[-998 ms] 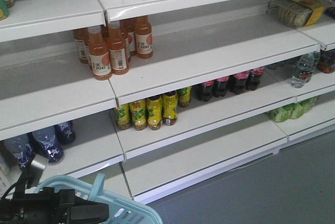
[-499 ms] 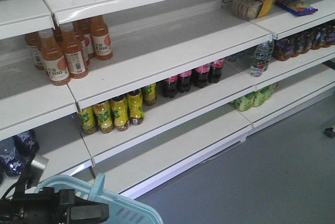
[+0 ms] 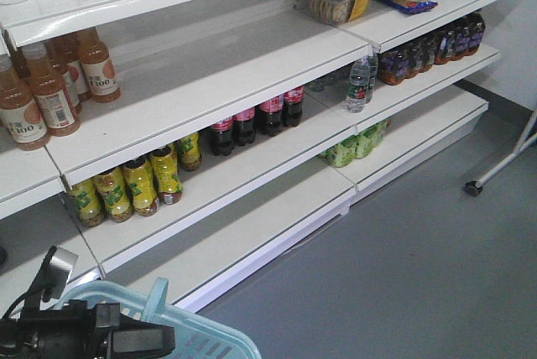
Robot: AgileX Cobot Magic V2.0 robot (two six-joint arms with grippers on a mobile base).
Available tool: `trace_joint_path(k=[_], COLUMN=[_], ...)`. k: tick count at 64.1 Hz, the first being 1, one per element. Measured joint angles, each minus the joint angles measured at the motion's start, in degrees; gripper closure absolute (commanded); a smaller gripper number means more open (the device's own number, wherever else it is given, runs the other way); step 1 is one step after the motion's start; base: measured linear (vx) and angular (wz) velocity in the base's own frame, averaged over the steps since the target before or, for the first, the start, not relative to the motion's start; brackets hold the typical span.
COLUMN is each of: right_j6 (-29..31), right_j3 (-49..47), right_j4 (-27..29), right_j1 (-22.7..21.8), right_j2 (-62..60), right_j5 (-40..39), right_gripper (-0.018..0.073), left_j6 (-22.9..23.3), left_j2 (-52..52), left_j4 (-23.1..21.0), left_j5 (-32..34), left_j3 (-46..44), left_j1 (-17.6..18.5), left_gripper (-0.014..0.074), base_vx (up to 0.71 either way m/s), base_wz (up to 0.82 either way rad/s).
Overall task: Place coke in basket with both arms
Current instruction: 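Turn the base away from the shelves while holding the basket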
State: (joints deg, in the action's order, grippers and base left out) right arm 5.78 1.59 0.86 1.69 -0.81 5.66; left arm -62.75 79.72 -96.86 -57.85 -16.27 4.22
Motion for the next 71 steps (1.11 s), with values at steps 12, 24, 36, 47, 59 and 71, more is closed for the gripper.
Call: trace_joint_path(k=[12,24,36,47,59,71], right_j6=[0.0,0.0,0.0,0.0,0.0,0.0], right_j3=[0.0,0.0,0.0,0.0,0.0,0.0], right_j4=[0.0,0.0,0.0,0.0,0.0,0.0], right_j1=[0.0,0.0,0.0,0.0,0.0,0.0], right_j2=[0.0,0.0,0.0,0.0,0.0,0.0], right_j5=[0.0,0.0,0.0,0.0,0.0,0.0], right_gripper=[0.0569,0.0569,0.0569,0.0569,0.0569,0.0569], left_j6=[0.0,0.0,0.0,0.0,0.0,0.0], left_j2=[0.0,0.0,0.0,0.0,0.0,0.0], left_j4=[0.0,0.0,0.0,0.0,0.0,0.0], left_j5=[0.0,0.0,0.0,0.0,0.0,0.0], left_j3=[0.0,0.0,0.0,0.0,0.0,0.0], left_j1=[0.0,0.0,0.0,0.0,0.0,0.0], left_gripper=[0.0604,0.0604,0.0604,0.0604,0.0604,0.0604], base_vx=[-0.02,-0.01,-0.02,-0.01,0.0,0.01], base_wz=[-0.2,-0.2,-0.26,-0.34,-0.38,-0.38])
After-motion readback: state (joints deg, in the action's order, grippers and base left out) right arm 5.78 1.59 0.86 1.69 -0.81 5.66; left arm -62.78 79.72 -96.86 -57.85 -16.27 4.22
